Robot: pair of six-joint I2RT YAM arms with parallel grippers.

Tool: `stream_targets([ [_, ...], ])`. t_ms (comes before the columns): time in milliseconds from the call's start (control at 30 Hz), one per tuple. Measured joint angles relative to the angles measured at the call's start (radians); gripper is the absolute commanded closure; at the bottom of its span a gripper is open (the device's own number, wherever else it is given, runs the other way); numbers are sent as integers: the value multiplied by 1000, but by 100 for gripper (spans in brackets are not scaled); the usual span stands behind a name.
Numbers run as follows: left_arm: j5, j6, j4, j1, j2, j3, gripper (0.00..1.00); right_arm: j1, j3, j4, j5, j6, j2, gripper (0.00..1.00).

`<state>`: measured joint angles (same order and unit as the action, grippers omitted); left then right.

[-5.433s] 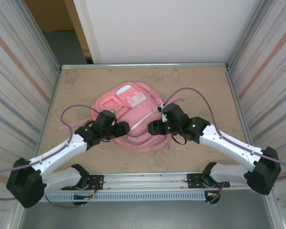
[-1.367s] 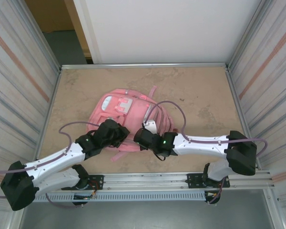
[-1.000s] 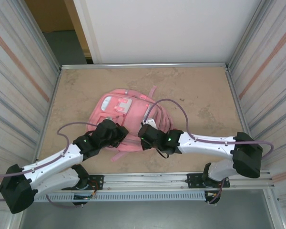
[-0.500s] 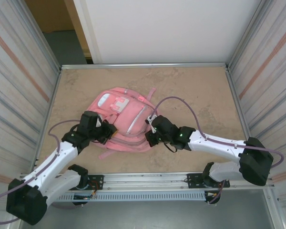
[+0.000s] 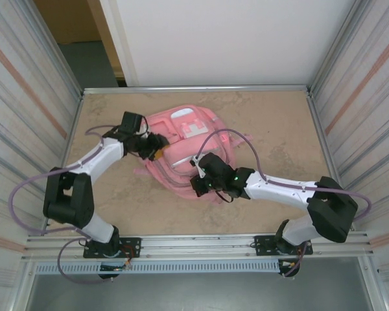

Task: Pack books, pencil case, and school supplies into a backpack

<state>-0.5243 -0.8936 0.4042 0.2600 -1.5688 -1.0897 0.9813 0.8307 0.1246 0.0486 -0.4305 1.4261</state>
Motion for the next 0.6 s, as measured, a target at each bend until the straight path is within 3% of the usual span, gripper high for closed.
stream_targets([
  [167,27,10,-8,4,58,-15,43,2,20,-5,64,-10,43,100],
  [400,108,-101,11,163,345,282,46,-5,47,-16,128,-28,72,100],
  [600,161,-179,-35,278,308,326,55,-5,87,-34,183,-55,119,100],
])
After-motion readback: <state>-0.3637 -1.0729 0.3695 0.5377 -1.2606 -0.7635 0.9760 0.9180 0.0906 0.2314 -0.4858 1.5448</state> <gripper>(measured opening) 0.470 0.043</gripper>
